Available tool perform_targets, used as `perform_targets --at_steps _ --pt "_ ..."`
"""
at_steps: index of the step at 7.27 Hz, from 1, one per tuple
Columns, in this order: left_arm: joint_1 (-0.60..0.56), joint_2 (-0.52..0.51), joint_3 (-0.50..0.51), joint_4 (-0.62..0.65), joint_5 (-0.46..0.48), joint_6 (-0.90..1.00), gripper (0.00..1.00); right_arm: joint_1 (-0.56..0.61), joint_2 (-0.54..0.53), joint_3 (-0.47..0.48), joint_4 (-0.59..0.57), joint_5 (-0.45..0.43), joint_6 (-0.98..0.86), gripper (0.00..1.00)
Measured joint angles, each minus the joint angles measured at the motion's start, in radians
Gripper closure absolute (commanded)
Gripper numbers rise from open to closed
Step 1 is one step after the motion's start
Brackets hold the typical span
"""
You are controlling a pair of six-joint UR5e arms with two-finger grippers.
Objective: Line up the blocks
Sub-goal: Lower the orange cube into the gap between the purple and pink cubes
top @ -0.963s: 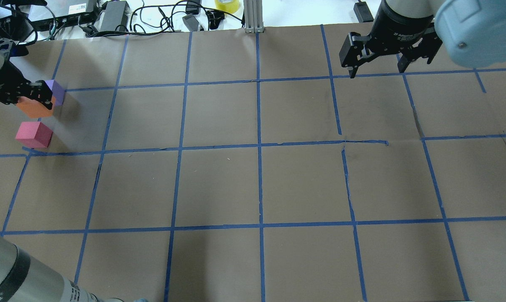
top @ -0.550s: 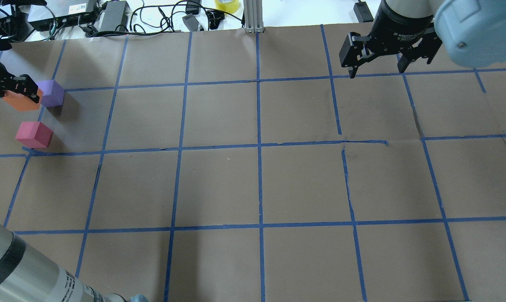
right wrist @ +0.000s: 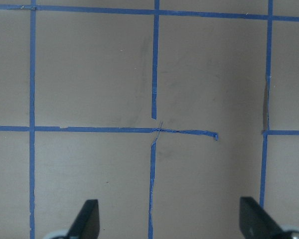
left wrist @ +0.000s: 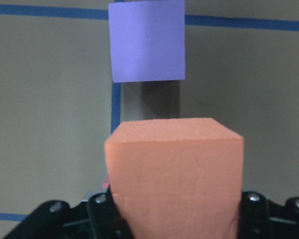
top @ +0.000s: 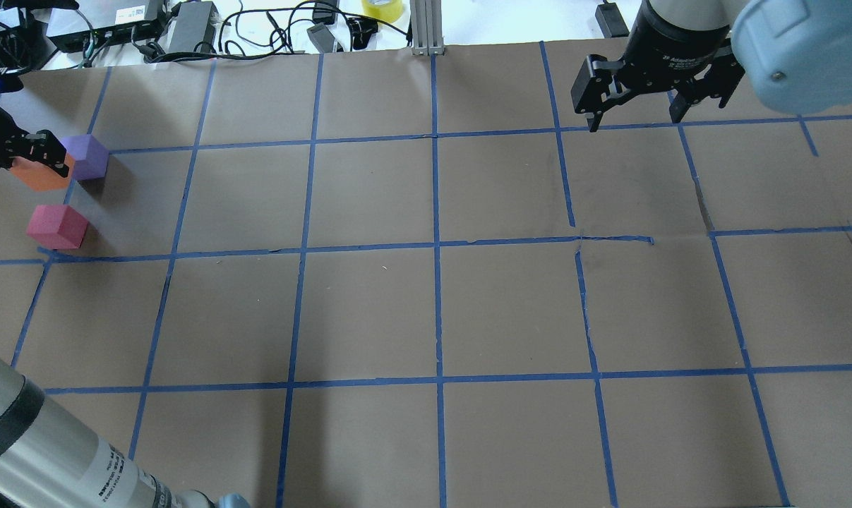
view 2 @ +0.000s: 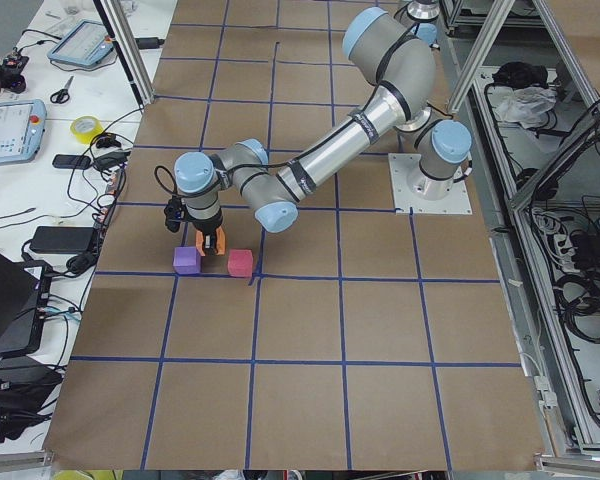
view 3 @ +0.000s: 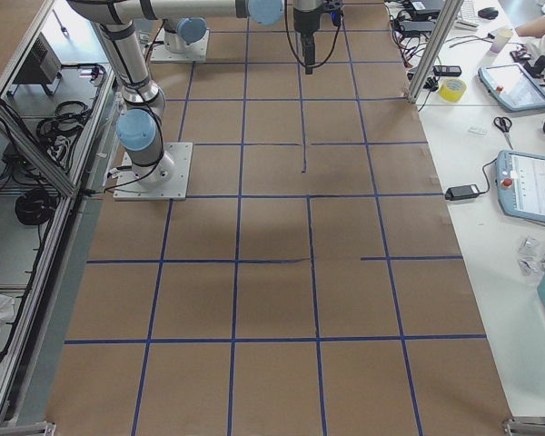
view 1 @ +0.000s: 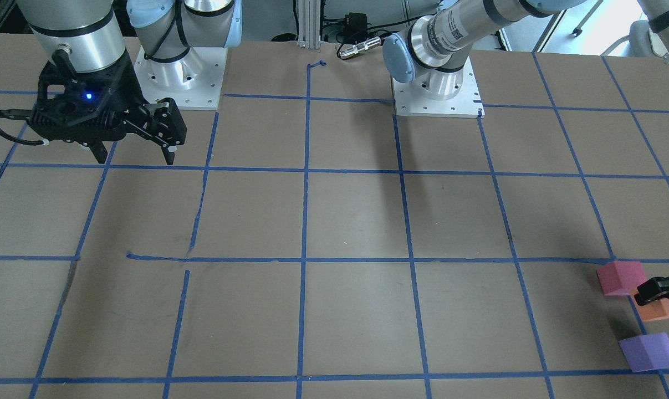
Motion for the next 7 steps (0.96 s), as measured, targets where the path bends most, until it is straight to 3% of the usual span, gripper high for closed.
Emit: perform_targets --at_steps 7 --pt "0.003 -0.068 0.018 0.024 0.006 0.026 1.0 0.0 0.0 0.0 0.0 0.0 0.001 0.0"
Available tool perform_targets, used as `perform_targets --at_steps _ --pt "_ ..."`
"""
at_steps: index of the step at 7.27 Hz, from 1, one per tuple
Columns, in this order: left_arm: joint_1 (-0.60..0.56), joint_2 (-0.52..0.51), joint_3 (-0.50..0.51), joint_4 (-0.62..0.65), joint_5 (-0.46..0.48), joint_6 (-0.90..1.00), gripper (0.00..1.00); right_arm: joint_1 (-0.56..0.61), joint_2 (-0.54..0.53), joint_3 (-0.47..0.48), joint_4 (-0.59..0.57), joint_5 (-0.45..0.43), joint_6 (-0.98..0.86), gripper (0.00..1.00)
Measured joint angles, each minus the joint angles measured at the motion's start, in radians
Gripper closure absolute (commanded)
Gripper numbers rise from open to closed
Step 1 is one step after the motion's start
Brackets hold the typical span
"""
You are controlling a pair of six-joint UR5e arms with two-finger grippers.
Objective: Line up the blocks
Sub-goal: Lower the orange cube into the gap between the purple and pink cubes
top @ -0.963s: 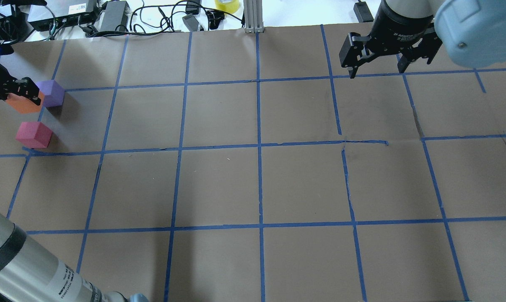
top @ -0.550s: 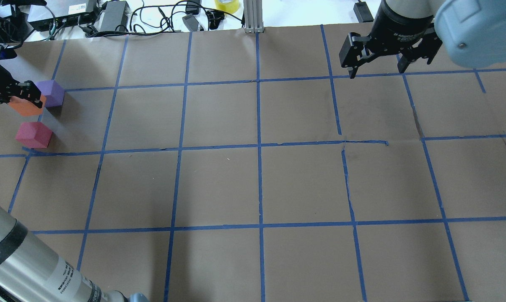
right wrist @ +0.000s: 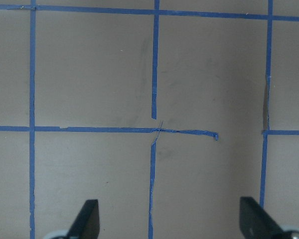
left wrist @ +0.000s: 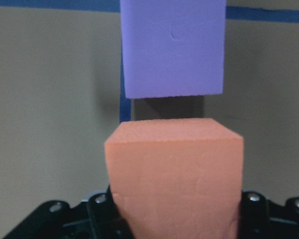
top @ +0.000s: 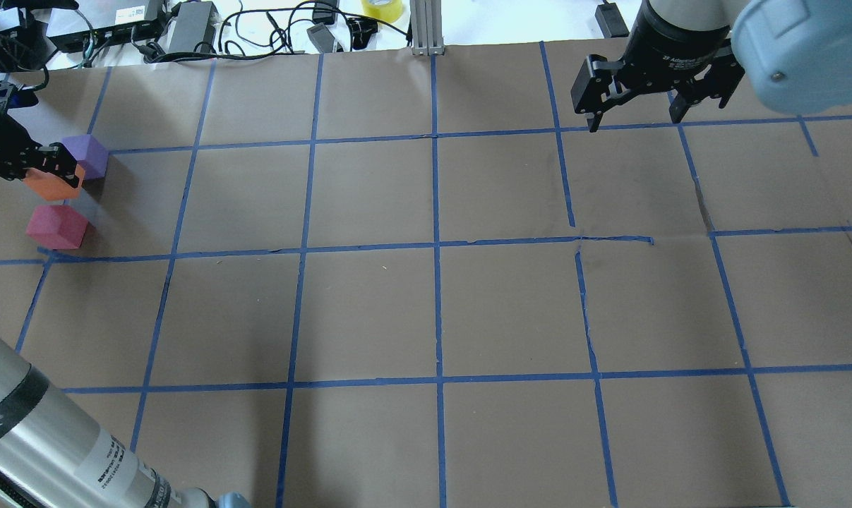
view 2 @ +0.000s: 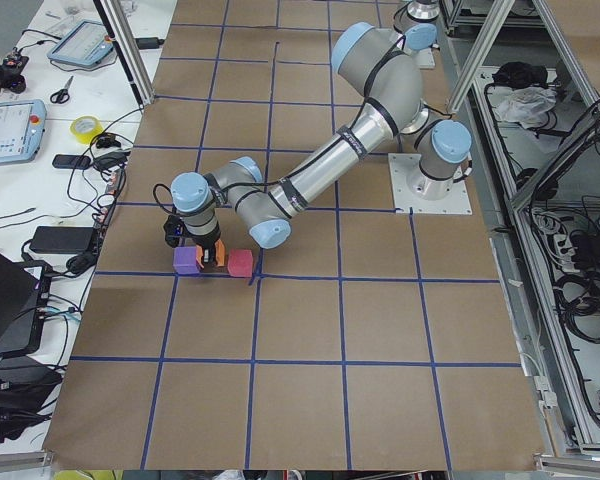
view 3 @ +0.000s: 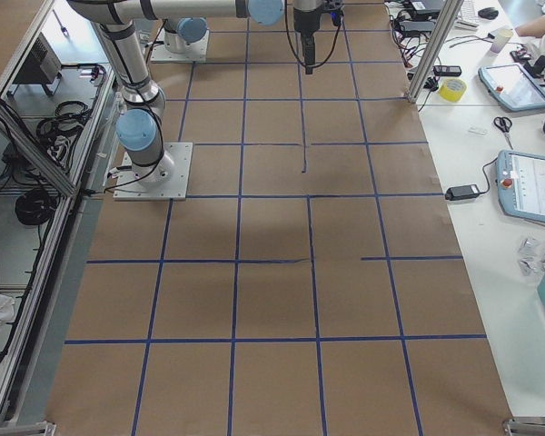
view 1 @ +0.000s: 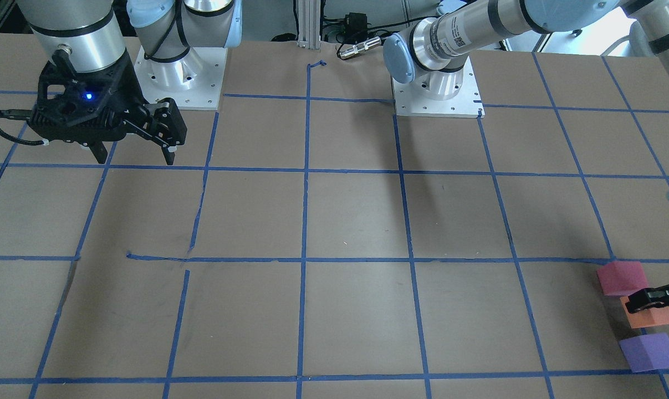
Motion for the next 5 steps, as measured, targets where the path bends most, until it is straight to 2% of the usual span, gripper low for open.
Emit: perform_targets --at_steps 5 --pt "-0.001 -0.042 -0.012 0.06 -0.002 0.043 1.0 0.0 0.0 0.0 0.0 0.0 0.0 0.0"
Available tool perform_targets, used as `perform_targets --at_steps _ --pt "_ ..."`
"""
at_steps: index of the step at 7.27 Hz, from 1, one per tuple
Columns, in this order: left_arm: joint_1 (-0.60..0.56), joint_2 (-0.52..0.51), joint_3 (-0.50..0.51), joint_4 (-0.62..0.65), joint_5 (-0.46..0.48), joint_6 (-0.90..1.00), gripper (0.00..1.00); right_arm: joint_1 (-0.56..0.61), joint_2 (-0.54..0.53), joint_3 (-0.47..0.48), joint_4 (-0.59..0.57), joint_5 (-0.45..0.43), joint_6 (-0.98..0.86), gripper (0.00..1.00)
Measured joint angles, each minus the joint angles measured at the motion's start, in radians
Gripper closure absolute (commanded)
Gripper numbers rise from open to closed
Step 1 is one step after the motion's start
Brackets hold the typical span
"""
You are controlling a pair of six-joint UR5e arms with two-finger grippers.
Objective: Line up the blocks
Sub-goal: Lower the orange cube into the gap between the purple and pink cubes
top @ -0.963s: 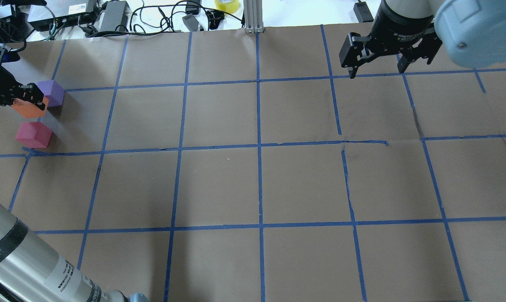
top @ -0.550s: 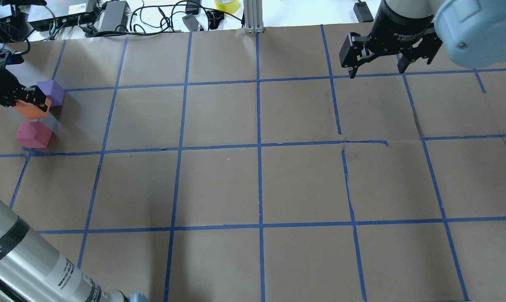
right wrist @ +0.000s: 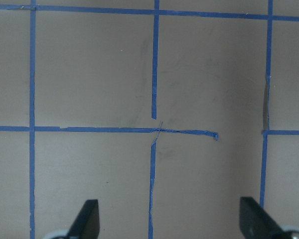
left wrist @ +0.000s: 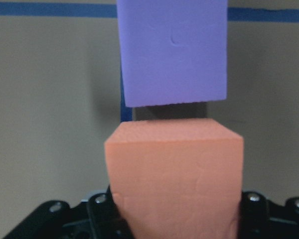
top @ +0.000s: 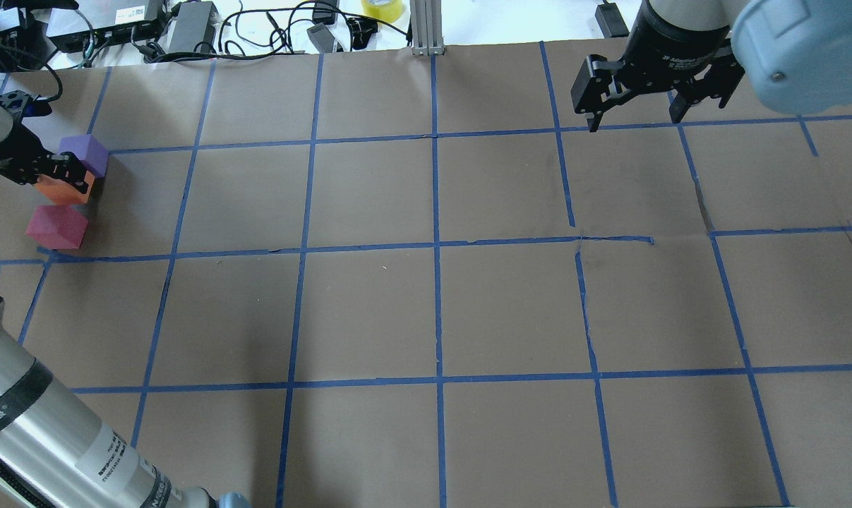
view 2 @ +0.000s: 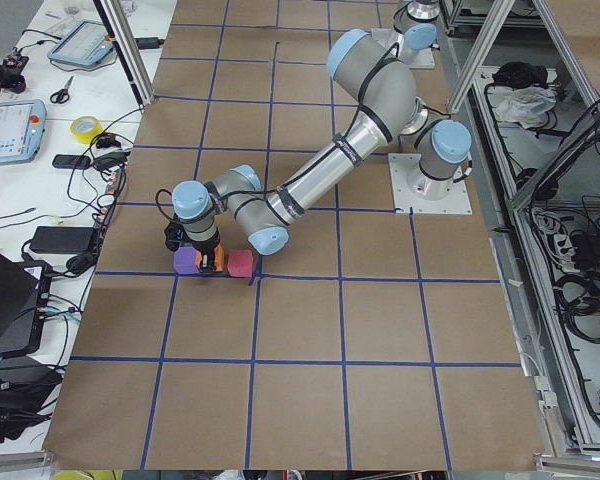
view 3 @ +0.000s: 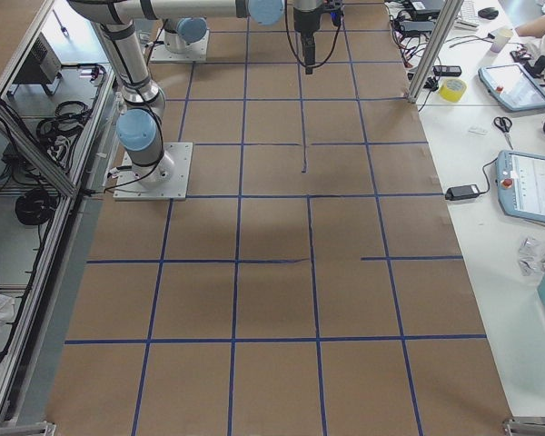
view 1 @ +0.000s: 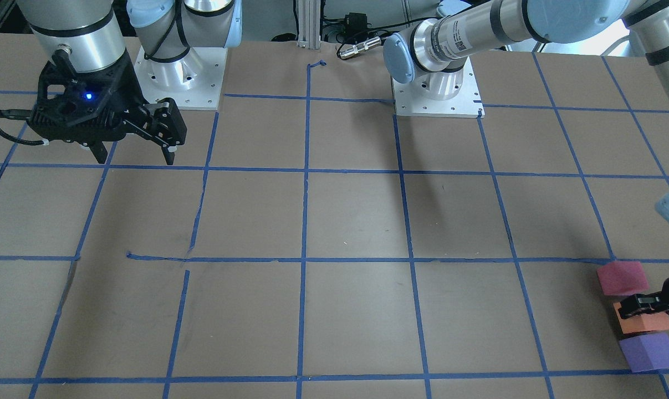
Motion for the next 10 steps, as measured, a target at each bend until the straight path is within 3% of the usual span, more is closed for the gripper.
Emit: perform_targets --at_steps 10 --pt "0.001 -0.006 -0.053 0.11 -0.009 0.07 1.0 0.0 0.0 0.0 0.001 0.0 0.002 0.0"
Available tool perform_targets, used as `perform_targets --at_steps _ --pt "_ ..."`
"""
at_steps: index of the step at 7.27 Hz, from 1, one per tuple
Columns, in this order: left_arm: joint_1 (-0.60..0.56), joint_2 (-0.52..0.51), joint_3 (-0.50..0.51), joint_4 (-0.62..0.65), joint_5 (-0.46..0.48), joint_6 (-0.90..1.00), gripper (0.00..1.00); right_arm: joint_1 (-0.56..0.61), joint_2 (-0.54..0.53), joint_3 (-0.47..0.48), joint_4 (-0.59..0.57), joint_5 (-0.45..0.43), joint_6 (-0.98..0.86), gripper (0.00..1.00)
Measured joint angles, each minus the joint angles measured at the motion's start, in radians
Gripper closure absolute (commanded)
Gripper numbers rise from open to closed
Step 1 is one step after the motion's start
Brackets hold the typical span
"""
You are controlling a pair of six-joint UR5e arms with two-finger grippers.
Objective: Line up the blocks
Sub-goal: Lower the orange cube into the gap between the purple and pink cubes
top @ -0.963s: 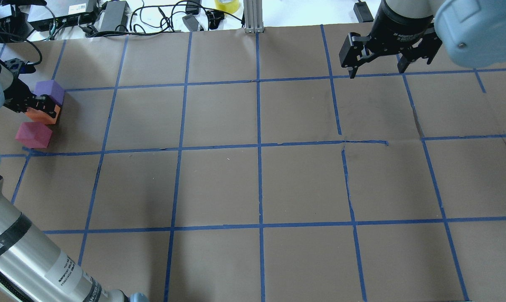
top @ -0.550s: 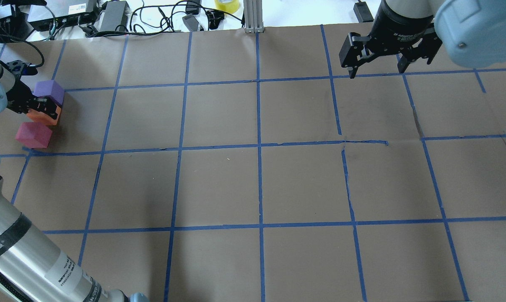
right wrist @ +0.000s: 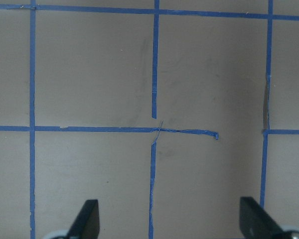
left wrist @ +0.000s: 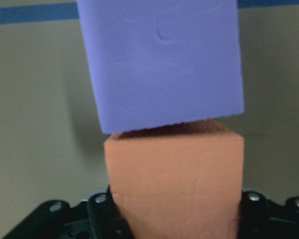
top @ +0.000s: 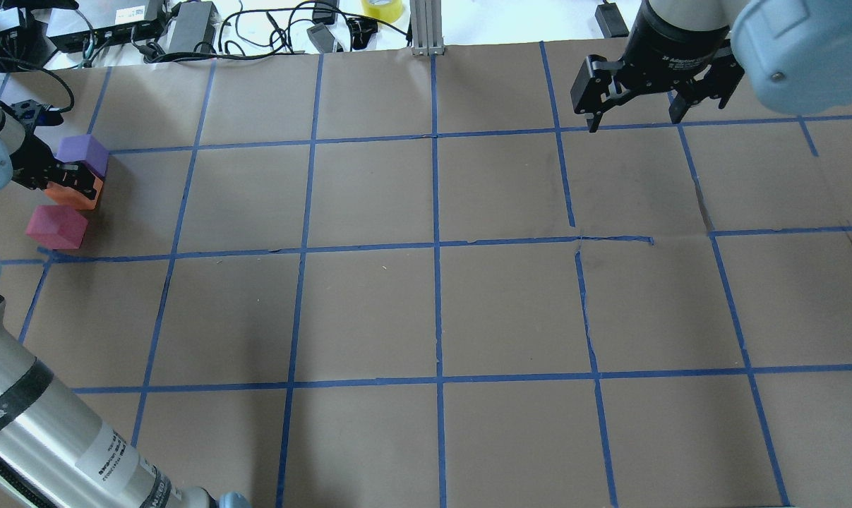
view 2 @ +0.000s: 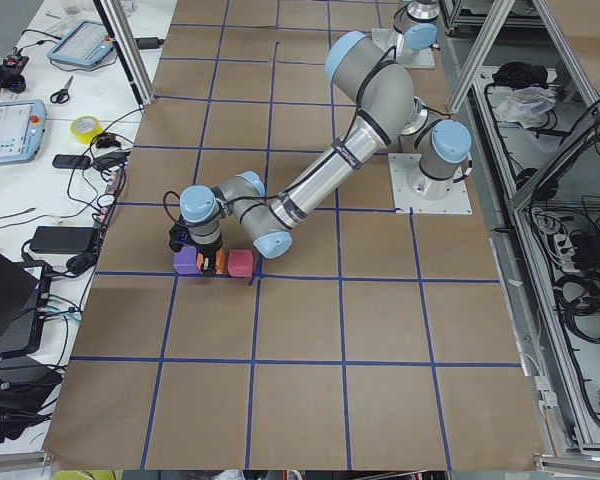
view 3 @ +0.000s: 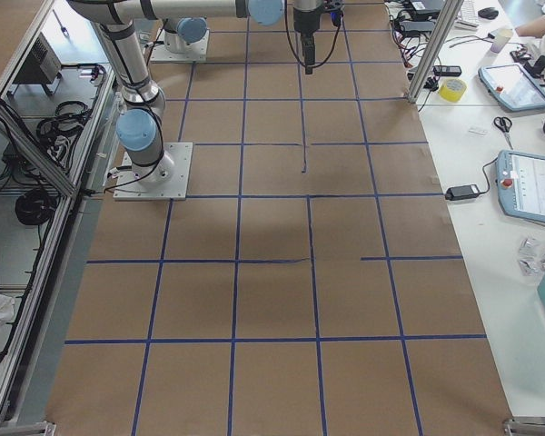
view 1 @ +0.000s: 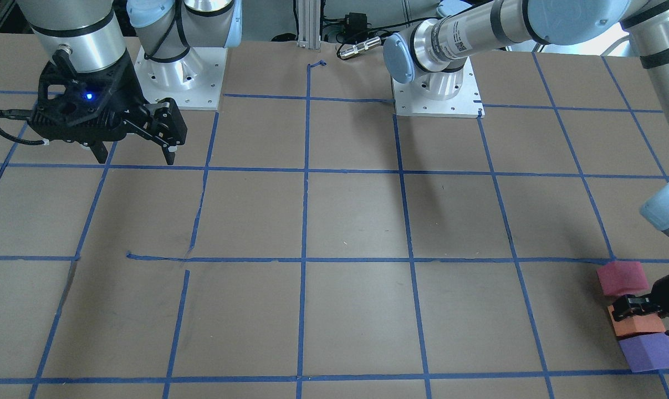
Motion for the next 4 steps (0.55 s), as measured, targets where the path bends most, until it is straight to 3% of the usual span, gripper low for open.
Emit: perform_targets --at_steps 1,2,3,4 --pt "0.001 -0.003 -0.004 0.021 0.0 0.019 1.0 0.0 0.0 0.0 0.0 0.0 0.0 0.0" --pt "0.002 -0.003 -0.007 0.028 -0.001 0.027 0.31 0.0 0.0 0.0 0.0 -0.003 0.001 0.0" --pt "0.002 -0.003 -0.009 0.029 -0.001 0.03 0.0 0.0 0.0 0.0 0.001 -0.01 0.001 0.0" --pt "0.002 -0.004 -0.011 0.027 0.0 0.041 0.0 0.0 0.0 0.0 0.0 -0.016 0.001 0.0"
